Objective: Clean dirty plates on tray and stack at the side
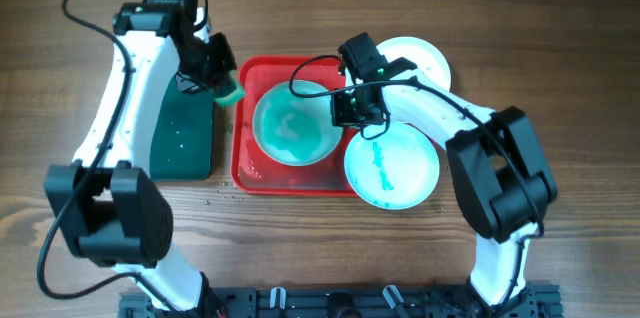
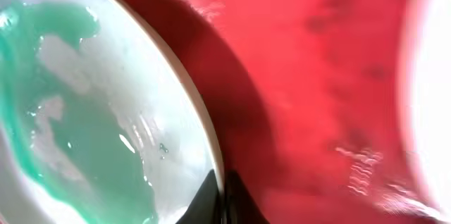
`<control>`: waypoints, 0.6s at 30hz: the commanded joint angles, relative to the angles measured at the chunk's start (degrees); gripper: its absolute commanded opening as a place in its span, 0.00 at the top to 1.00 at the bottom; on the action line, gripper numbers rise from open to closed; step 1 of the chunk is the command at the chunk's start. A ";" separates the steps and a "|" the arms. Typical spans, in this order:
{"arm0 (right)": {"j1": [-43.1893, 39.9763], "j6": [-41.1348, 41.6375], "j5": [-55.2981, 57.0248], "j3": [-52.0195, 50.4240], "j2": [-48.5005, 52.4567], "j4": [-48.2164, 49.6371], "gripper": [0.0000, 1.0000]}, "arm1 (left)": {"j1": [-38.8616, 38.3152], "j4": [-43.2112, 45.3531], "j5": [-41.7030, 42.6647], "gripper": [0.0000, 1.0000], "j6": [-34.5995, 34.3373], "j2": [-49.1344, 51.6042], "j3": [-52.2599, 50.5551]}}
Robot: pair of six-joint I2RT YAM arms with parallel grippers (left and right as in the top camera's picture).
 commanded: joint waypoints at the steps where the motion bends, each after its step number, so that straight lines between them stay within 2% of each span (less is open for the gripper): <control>1: 1.40 -1.51 15.85 -0.04 -9.64 -2.16 0.96 | 0.31 -1.86 -6.49 0.96 -0.48 -0.68 0.63; 6: 8.00 -1.60 42.34 -0.04 -14.80 -6.34 0.96 | 0.26 -0.15 -6.23 0.96 -1.73 -0.68 0.63; 13: 25.29 -1.75 84.00 -0.07 -14.86 -8.52 0.96 | 0.26 0.11 -6.23 0.96 -3.76 -0.66 0.63; 15: 27.98 -1.79 91.21 -0.07 -14.86 -8.52 0.96 | 0.24 0.11 -6.23 0.96 -3.76 -0.66 0.63; 18: 29.73 -3.10 96.35 -0.07 -14.86 -8.50 0.96 | 0.26 0.09 -6.23 0.96 -3.76 -0.66 0.63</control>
